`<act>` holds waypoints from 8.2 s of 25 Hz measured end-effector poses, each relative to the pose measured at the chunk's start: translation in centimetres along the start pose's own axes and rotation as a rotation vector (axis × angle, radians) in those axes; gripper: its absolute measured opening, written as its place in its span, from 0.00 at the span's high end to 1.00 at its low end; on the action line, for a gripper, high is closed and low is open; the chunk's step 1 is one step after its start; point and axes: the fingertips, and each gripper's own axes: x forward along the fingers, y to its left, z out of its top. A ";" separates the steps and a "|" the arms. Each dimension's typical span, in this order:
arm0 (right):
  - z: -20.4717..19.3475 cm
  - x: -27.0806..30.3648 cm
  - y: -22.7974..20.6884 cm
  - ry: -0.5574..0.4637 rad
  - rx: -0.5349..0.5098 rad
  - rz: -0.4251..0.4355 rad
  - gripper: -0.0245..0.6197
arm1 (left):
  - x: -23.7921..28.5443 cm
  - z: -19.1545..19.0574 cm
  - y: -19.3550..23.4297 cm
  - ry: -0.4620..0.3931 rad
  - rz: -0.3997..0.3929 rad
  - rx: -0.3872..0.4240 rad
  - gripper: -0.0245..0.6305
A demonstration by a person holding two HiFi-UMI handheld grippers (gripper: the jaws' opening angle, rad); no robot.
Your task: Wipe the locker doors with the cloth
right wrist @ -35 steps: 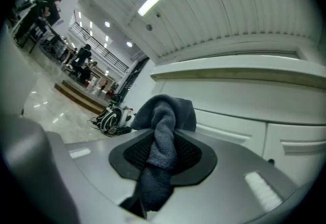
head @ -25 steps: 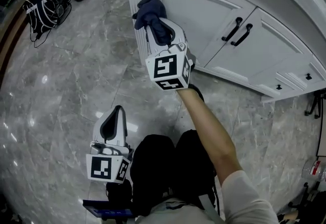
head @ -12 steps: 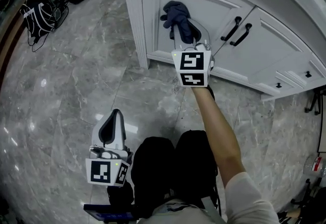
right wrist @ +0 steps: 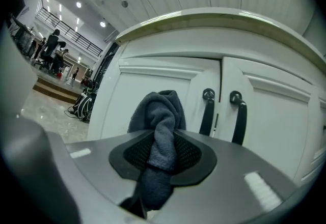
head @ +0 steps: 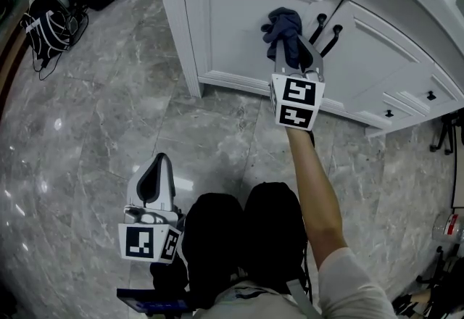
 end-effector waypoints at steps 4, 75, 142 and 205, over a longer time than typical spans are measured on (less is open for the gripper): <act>0.1 -1.1 0.3 -0.028 0.006 0.002 0.81 | -0.1 -0.1 -0.3 0.003 0.000 0.001 0.96; -12.7 4.7 24.6 0.156 -0.191 0.466 0.81 | -2.2 -1.2 2.5 0.029 0.033 -0.021 0.96; 0.5 -11.4 -27.2 -0.051 -0.056 -0.204 0.81 | 6.4 -0.8 -15.7 0.055 -0.229 0.042 0.96; -7.1 -12.7 -28.1 0.037 -0.027 -0.281 0.81 | 5.6 -0.5 -16.2 0.059 -0.230 0.061 0.96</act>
